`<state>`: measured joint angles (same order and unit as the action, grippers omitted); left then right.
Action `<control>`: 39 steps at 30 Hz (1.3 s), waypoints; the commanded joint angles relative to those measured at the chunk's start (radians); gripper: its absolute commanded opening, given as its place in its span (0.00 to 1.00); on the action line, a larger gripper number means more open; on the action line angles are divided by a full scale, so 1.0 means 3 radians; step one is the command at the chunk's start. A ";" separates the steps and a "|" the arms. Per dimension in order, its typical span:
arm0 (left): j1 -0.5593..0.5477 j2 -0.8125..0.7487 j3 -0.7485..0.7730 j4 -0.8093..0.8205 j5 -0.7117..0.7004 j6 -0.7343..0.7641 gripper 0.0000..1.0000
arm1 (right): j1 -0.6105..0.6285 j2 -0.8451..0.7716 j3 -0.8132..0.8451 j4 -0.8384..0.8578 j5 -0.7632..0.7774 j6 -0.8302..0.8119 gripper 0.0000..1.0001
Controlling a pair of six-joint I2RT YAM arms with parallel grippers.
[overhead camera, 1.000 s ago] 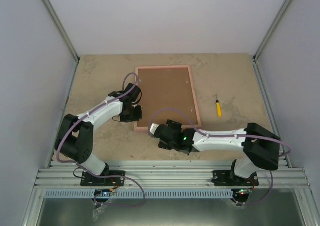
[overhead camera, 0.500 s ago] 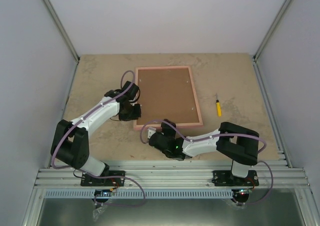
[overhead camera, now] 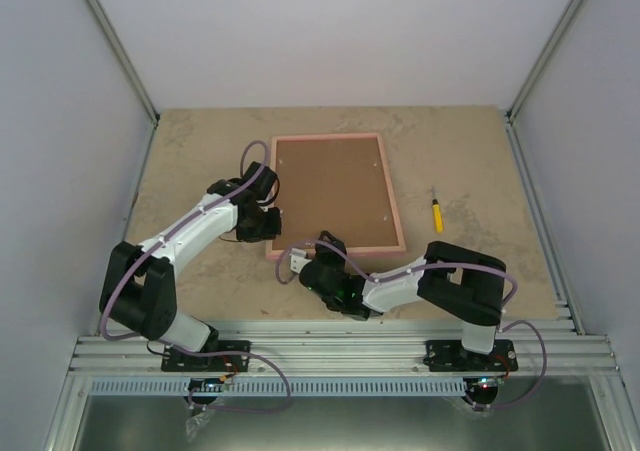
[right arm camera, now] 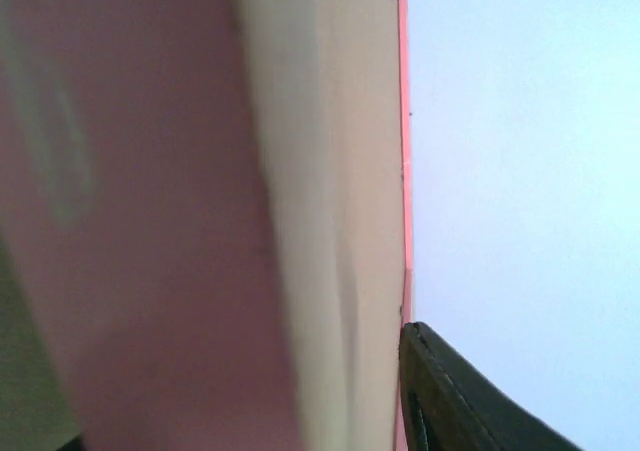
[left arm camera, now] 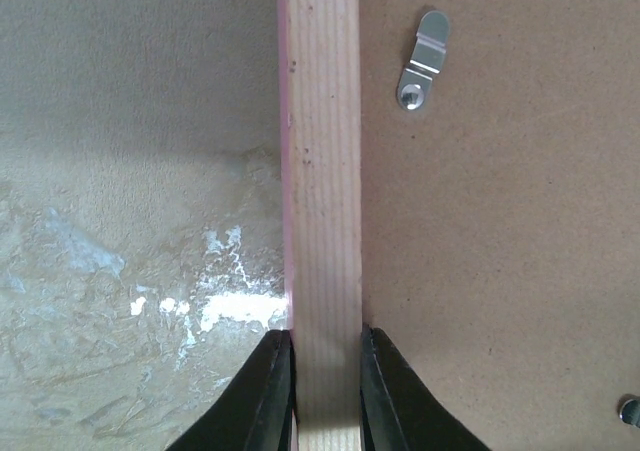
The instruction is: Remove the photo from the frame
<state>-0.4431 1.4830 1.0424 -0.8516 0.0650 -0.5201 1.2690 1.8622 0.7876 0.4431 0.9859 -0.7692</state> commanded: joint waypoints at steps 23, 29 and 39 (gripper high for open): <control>0.0683 -0.1368 0.0064 0.0482 -0.0025 -0.0532 0.66 | -0.0031 -0.1218 -0.0114 0.0147 -0.0131 -0.0195 0.00; 0.0739 -0.1743 0.0019 0.0500 -0.0523 -0.0830 0.80 | -0.0032 -0.1700 0.0013 -0.0048 -0.0358 0.0160 0.01; 0.0741 -0.2132 -0.0116 0.0668 -0.0692 -0.0956 0.92 | -0.0097 -0.2282 0.0068 0.0029 -0.0949 0.0794 0.01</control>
<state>-0.2268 0.8555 1.0298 -0.6861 -0.1112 -0.7849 1.2499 1.2602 0.7471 0.3084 0.8032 -0.6502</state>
